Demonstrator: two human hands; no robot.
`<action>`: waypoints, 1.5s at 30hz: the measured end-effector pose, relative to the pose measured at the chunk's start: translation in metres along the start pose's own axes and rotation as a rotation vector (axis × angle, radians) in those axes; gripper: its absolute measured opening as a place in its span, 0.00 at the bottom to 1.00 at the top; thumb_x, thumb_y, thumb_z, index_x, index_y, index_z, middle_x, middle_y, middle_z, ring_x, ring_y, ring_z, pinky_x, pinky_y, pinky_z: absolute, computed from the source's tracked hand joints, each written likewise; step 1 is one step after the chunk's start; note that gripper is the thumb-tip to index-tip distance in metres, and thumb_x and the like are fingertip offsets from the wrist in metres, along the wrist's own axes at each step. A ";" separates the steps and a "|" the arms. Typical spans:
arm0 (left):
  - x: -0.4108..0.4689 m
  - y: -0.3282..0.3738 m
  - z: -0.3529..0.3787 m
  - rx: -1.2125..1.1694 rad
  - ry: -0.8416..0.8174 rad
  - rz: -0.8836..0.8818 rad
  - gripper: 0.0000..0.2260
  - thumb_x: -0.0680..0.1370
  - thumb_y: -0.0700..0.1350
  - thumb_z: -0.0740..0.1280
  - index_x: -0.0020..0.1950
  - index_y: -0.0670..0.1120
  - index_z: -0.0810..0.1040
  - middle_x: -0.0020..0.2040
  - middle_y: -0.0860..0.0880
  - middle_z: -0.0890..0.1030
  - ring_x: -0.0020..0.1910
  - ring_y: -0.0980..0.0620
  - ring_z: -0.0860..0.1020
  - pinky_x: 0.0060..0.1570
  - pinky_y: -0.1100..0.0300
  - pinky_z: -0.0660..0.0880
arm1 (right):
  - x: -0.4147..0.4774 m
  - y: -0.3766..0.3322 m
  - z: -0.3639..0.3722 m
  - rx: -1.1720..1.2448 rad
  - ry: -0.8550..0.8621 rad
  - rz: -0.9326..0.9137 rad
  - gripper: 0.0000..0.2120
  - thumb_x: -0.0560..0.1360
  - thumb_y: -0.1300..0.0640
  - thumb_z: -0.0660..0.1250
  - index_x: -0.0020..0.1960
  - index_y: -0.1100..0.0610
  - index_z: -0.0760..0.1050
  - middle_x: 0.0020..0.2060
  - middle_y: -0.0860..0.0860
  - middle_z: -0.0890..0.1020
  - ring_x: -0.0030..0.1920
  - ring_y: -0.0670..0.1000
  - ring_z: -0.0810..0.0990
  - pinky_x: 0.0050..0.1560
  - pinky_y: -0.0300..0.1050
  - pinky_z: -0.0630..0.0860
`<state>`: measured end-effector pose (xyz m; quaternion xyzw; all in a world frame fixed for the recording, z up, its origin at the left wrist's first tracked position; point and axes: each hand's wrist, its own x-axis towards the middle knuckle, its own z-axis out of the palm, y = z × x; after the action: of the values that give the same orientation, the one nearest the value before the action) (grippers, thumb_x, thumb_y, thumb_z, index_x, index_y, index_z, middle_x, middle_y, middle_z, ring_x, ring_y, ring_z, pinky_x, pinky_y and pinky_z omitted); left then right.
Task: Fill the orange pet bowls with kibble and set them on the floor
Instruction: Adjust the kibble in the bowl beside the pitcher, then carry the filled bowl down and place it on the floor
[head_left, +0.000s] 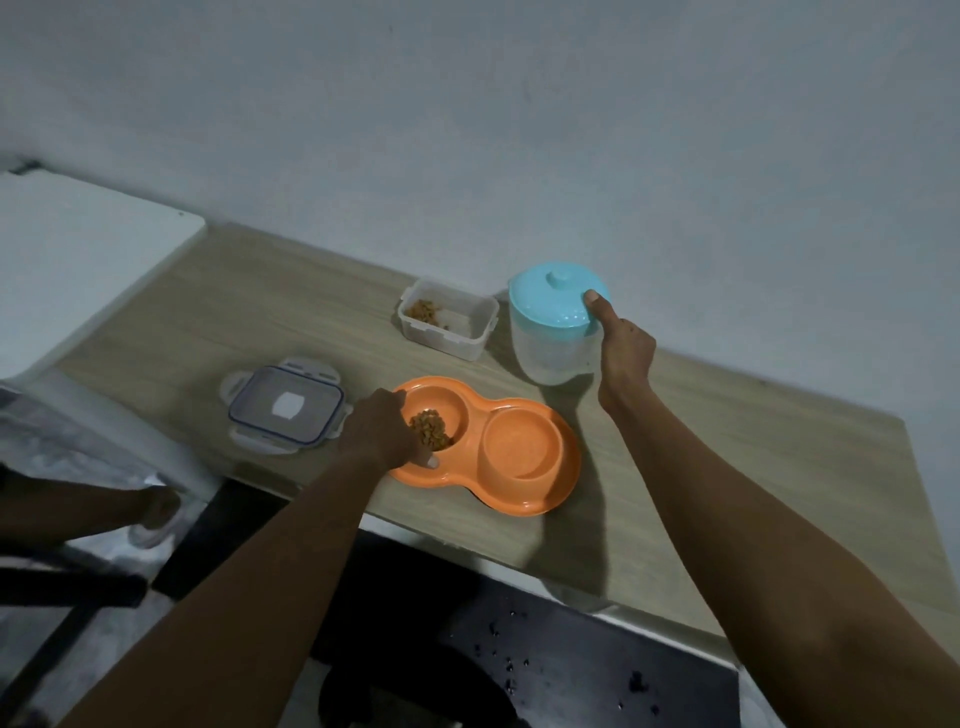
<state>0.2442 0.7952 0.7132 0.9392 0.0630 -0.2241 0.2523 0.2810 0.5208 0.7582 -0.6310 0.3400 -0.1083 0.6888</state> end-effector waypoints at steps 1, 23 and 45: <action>0.000 -0.001 0.000 -0.014 0.002 -0.008 0.43 0.49 0.54 0.84 0.61 0.41 0.78 0.55 0.42 0.82 0.52 0.42 0.81 0.51 0.48 0.79 | 0.002 0.001 0.001 0.003 -0.005 0.014 0.22 0.70 0.44 0.78 0.37 0.57 0.71 0.35 0.50 0.72 0.36 0.49 0.70 0.38 0.45 0.68; -0.008 0.002 -0.001 -0.083 0.004 -0.006 0.52 0.53 0.53 0.84 0.73 0.42 0.70 0.67 0.42 0.76 0.64 0.41 0.75 0.60 0.47 0.75 | -0.037 0.060 -0.016 -0.363 0.045 -0.005 0.42 0.70 0.26 0.64 0.78 0.47 0.65 0.76 0.56 0.70 0.77 0.62 0.63 0.76 0.66 0.58; 0.003 -0.030 -0.015 -0.470 0.065 -0.012 0.11 0.78 0.47 0.67 0.49 0.39 0.81 0.45 0.44 0.80 0.47 0.43 0.78 0.43 0.56 0.68 | -0.117 0.122 -0.022 -0.310 0.258 0.215 0.24 0.75 0.47 0.73 0.65 0.60 0.80 0.59 0.58 0.84 0.61 0.60 0.81 0.66 0.60 0.77</action>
<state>0.2458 0.8284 0.7102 0.8612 0.1271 -0.1743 0.4603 0.1459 0.5929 0.6822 -0.6704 0.5031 -0.0605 0.5420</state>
